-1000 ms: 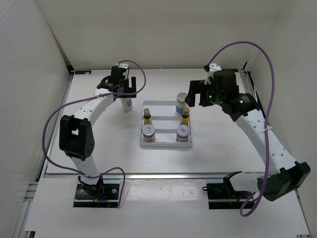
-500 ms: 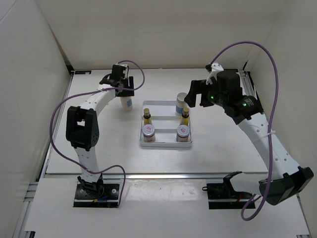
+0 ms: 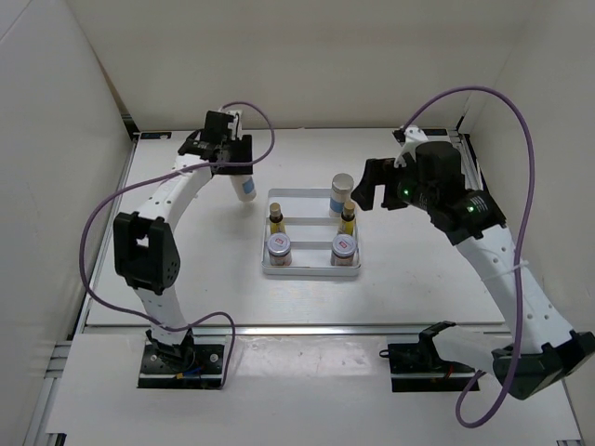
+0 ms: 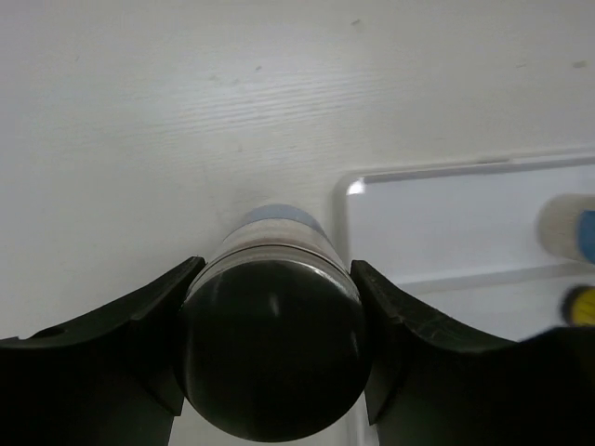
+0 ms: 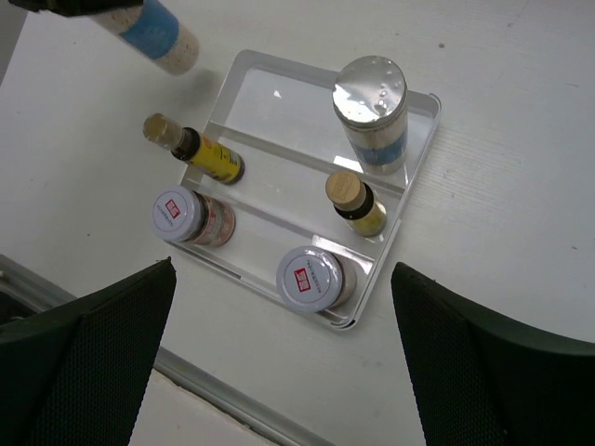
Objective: Organize the condiment bottles
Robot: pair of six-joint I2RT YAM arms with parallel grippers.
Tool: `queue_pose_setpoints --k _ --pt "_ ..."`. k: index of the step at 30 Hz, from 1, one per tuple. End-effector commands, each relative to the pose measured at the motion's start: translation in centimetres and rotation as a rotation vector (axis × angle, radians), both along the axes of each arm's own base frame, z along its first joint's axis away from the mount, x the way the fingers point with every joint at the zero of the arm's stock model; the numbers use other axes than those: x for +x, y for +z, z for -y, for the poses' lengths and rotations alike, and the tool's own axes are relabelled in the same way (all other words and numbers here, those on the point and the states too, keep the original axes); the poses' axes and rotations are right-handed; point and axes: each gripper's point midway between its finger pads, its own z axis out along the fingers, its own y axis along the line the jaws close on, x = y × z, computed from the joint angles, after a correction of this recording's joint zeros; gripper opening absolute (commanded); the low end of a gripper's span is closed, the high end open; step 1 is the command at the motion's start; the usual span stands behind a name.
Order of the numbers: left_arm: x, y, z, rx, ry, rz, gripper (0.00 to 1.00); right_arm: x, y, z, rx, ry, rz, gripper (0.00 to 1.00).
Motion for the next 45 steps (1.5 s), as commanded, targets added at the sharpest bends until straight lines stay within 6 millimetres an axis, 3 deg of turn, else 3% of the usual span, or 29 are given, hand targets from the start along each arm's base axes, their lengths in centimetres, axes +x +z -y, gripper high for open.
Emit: queue_pose_setpoints --k 1,4,9,18,25,29,32,34,40,42,43,44,45 --pt "-1.2 12.9 5.2 -0.190 -0.186 0.265 0.42 -1.7 0.7 0.6 0.029 -0.008 0.015 1.00" --pt "-2.3 13.1 8.5 -0.246 -0.293 0.248 0.42 -2.4 -0.1 0.9 0.028 -0.013 -0.005 1.00" --pt "-2.4 10.5 11.2 -0.227 -0.345 0.195 0.42 -3.3 -0.1 1.3 0.033 -0.018 -0.014 1.00" --pt "-2.0 4.0 12.9 -0.124 -0.329 0.090 0.43 -3.6 0.3 2.4 0.000 -0.046 0.004 1.00" --pt "-1.8 1.9 13.3 -0.057 -0.327 0.070 0.46 -4.0 0.0 2.6 -0.004 -0.046 -0.004 1.00" --pt "-1.7 1.4 13.2 -0.046 -0.319 0.064 0.54 -4.0 0.0 2.6 -0.004 -0.046 -0.004 1.00" --pt "-1.8 1.2 13.1 -0.024 -0.308 0.062 0.66 -4.1 -0.2 2.7 -0.009 -0.046 -0.012 1.00" --pt "-1.6 1.2 12.7 -0.004 -0.299 0.069 0.68 -4.1 -0.2 2.7 -0.009 -0.046 -0.012 1.00" --pt "-0.9 3.4 12.3 0.027 -0.295 0.115 0.76 -4.4 0.3 2.8 -0.009 -0.046 -0.012 1.00" --pt "-0.5 4.1 12.5 0.032 -0.302 0.125 0.85 -4.5 0.1 2.9 -0.013 -0.046 -0.020 1.00" --pt "-0.6 3.1 12.4 0.043 -0.303 0.095 0.87 -4.5 0.1 2.8 -0.007 -0.050 -0.025 1.00" --pt "-0.4 3.9 12.5 0.038 -0.302 0.107 0.90 -4.5 0.1 2.8 -0.006 -0.050 -0.025 1.00" --pt "-0.2 3.2 12.4 0.049 -0.297 0.097 1.00 -4.5 0.1 2.8 -0.006 -0.050 -0.025 1.00"
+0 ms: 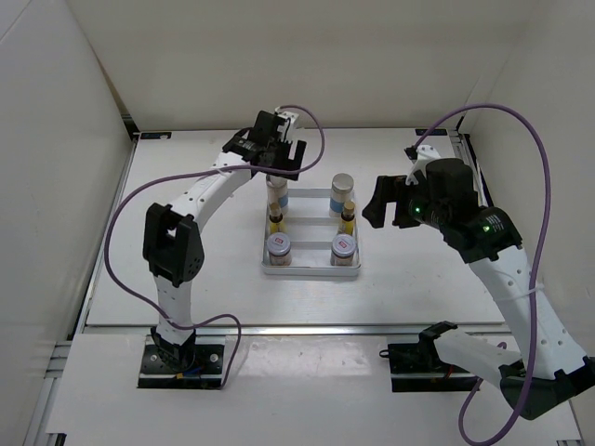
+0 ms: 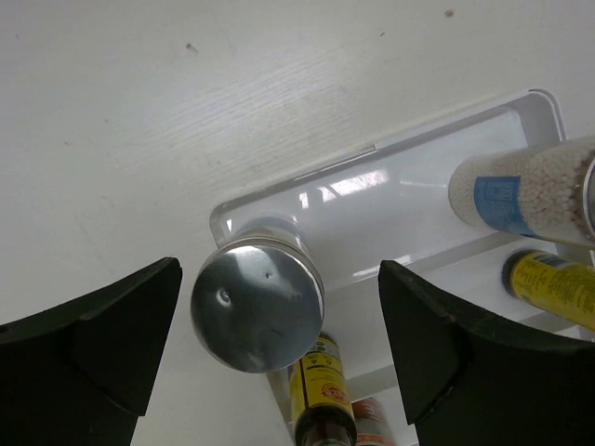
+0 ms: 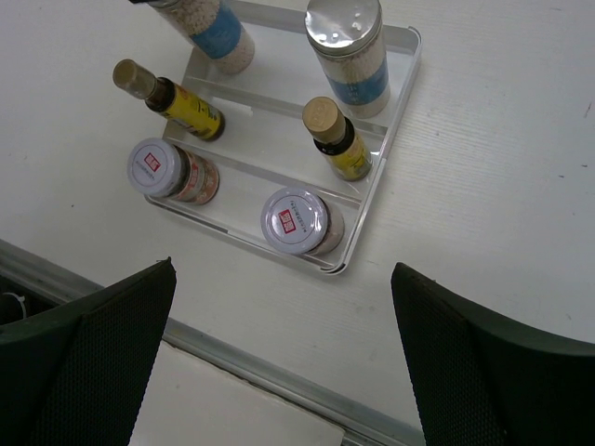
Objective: Organize the condiment bottles
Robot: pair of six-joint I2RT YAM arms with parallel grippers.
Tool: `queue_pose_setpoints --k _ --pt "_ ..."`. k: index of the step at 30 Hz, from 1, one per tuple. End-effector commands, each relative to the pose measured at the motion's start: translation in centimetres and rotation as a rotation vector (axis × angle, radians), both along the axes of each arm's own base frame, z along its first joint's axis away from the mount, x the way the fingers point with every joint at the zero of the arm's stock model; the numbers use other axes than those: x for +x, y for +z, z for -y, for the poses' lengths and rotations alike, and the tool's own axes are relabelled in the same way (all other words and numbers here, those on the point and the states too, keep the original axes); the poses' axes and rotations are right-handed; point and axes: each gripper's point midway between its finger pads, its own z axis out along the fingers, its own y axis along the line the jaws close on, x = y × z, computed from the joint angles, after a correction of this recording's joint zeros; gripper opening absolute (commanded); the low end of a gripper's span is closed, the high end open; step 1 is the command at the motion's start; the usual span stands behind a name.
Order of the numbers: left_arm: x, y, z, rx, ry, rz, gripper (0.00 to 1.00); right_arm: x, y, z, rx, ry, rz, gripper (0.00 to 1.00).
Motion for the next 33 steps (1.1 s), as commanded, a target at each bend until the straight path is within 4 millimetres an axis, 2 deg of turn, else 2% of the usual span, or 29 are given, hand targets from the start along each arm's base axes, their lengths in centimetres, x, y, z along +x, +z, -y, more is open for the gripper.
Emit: queue_pose_setpoints --k 1,3,5,9,10,11,12,13,14,15,17,18,19,20,21,22,23,24,25,26,27,28,29,30,31,32,33 --pt "0.7 2.2 0.2 0.001 0.000 0.045 1.00 -0.2 1.3 0.1 0.018 -0.004 0.032 1.00" --pt "0.9 2.7 -0.2 0.017 0.022 0.060 1.00 -0.3 1.1 0.1 0.014 -0.004 0.024 1.00" --pt "1.1 5.0 -1.1 0.030 0.060 0.106 1.00 -0.3 1.1 0.1 0.014 -0.004 0.024 1.00" --pt "0.6 15.9 -3.4 -0.009 0.124 0.331 1.00 -0.3 1.1 0.9 0.006 -0.050 0.025 1.00" --pt "0.1 17.8 -4.3 -0.024 0.137 0.357 1.00 -0.2 0.9 1.3 -0.011 -0.069 0.020 1.00" --pt "-1.1 20.6 -6.3 -0.051 0.171 0.393 1.00 0.1 0.8 1.9 -0.031 -0.109 0.017 1.00" --pt "-1.9 21.8 -7.1 -0.097 0.194 0.396 1.00 0.2 0.2 2.2 -0.045 -0.130 -0.005 1.00" --pt "-2.8 21.8 -8.0 -0.112 0.205 0.378 1.00 0.4 0.2 2.4 -0.060 -0.143 -0.013 1.00" --pt "-4.9 23.9 -9.4 -0.151 0.218 0.413 1.00 0.0 -0.5 2.8 -0.090 -0.149 -0.054 1.00" --pt "-5.8 21.1 -10.2 -0.123 0.232 0.354 1.00 0.3 -1.2 2.8 -0.114 -0.155 -0.083 1.00" --pt "-7.7 19.3 -11.9 -0.094 0.259 0.335 1.00 0.3 -1.7 3.1 -0.142 -0.165 -0.112 1.00" --pt "-9.3 20.7 -12.9 -0.124 0.274 0.402 1.00 0.3 -1.7 3.1 -0.142 -0.165 -0.112 1.00" --pt "-10.2 15.9 -13.9 -0.063 0.296 0.335 1.00 0.0 -2.4 3.2 -0.150 -0.164 -0.126 1.00" --pt "-12.1 16.4 -14.6 -0.097 0.305 0.374 1.00 0.3 -2.3 3.1 -0.143 -0.160 -0.100 1.00" --pt "-12.9 15.3 -15.3 -0.094 0.314 0.372 1.00 0.4 -2.6 3.1 -0.139 -0.160 -0.093 1.00" --pt "-13.7 11.4 -15.6 -0.073 0.313 0.337 1.00 0.2 -2.8 2.8 -0.125 -0.145 -0.093 1.00" --pt "-14.5 10.4 -16.2 -0.069 0.323 0.344 1.00 0.1 -3.4 2.9 -0.135 -0.139 -0.097 1.00" --pt "-16.1 11.1 -17.1 -0.095 0.333 0.397 1.00 0.0 -3.9 2.9 -0.141 -0.138 -0.107 1.00" --pt "-17.3 7.9 -17.5 -0.081 0.337 0.358 1.00 0.0 -4.3 3.2 -0.154 -0.150 -0.111 1.00" --pt "-17.8 7.8 -17.7 -0.100 0.338 0.388 1.00 0.0 -4.5 3.8 -0.172 -0.173 -0.103 1.00" --pt "-19.2 8.9 -18.3 -0.149 0.346 0.451 1.00 -0.1 -5.3 4.1 -0.189 -0.181 -0.118 1.00" --pt "-19.9 6.4 -18.6 -0.130 0.340 0.437 1.00 -0.3 -5.4 4.2 -0.196 -0.175 -0.115 1.00" --pt "-20.1 7.7 -18.2 -0.160 0.311 0.515 1.00 -0.2 -5.4 4.5 -0.197 -0.186 -0.101 1.00" --pt "-21.0 10.5 -19.0 -0.209 0.331 0.640 1.00 -0.3 -6.3 4.9 -0.226 -0.192 -0.113 1.00" --pt "-21.4 9.8 -19.4 -0.223 0.359 0.660 1.00 -0.3 -6.1 5.1 -0.224 -0.201 -0.097 1.00" --pt "-21.6 9.8 -20.0 -0.244 0.396 0.695 1.00 -0.4 -5.8 5.4 -0.223 -0.212 -0.081 1.00" --pt "-21.7 10.6 -20.3 -0.265 0.402 0.755 1.00 -0.5 -6.2 5.4 -0.229 -0.211 -0.091 1.00"
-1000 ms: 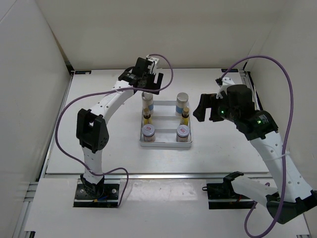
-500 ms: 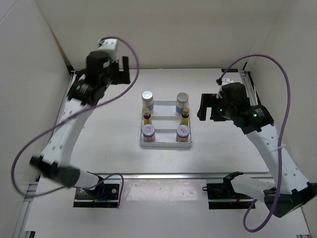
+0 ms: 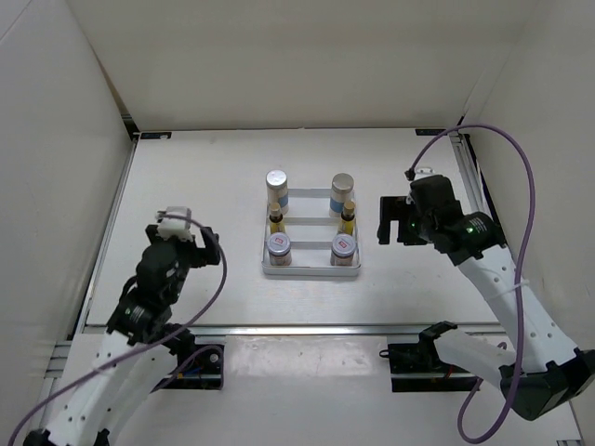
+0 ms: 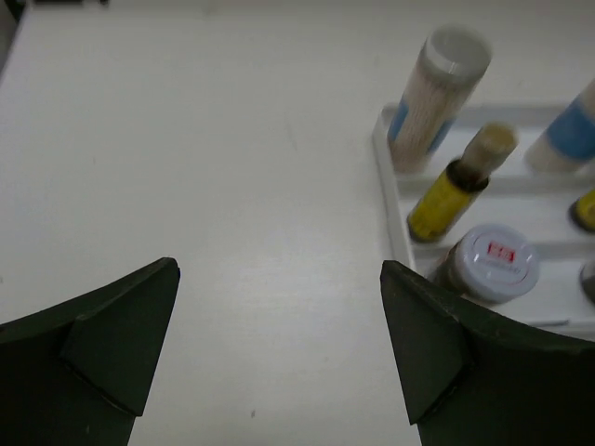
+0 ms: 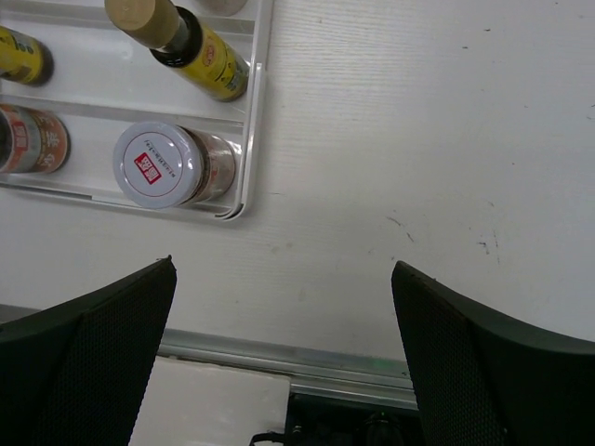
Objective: Organize the condiment bottles
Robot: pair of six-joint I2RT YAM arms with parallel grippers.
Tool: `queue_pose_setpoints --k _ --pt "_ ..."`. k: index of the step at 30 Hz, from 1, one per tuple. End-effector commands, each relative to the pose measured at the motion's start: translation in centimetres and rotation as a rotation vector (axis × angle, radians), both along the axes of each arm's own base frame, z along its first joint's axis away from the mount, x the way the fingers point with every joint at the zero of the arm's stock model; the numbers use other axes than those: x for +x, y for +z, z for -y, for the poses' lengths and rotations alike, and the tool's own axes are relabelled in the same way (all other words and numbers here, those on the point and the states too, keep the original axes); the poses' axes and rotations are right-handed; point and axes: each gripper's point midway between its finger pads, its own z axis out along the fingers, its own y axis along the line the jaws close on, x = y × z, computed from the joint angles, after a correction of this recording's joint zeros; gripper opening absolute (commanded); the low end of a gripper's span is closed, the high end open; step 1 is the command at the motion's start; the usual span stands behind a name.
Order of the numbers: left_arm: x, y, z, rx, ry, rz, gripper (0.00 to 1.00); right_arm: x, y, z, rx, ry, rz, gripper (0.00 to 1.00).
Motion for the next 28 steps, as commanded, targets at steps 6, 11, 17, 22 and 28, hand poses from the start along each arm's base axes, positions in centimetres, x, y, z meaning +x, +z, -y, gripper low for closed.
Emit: queue_pose_setpoints --k 6,11,17,22,28 --pt "0.3 6.2 -1.2 -0.074 0.061 0.306 1.00 -0.4 1.5 3.5 -0.079 -0.091 0.160 1.00" --pt "1.4 4.8 -0.9 -0.011 0.068 0.190 1.00 -1.3 2.6 6.1 -0.092 -0.216 0.249 1.00" --pt "1.1 4.7 -2.6 0.007 0.159 0.178 1.00 -1.8 1.2 6.3 -0.106 -0.226 0.196 1.00" --pt "0.5 5.2 -4.0 -0.003 0.217 0.233 1.00 -1.8 1.2 7.3 -0.134 -0.293 0.191 1.00" --pt "0.4 4.7 -5.0 -0.008 0.282 0.260 1.00 -2.0 1.6 7.5 -0.128 -0.302 0.210 1.00"
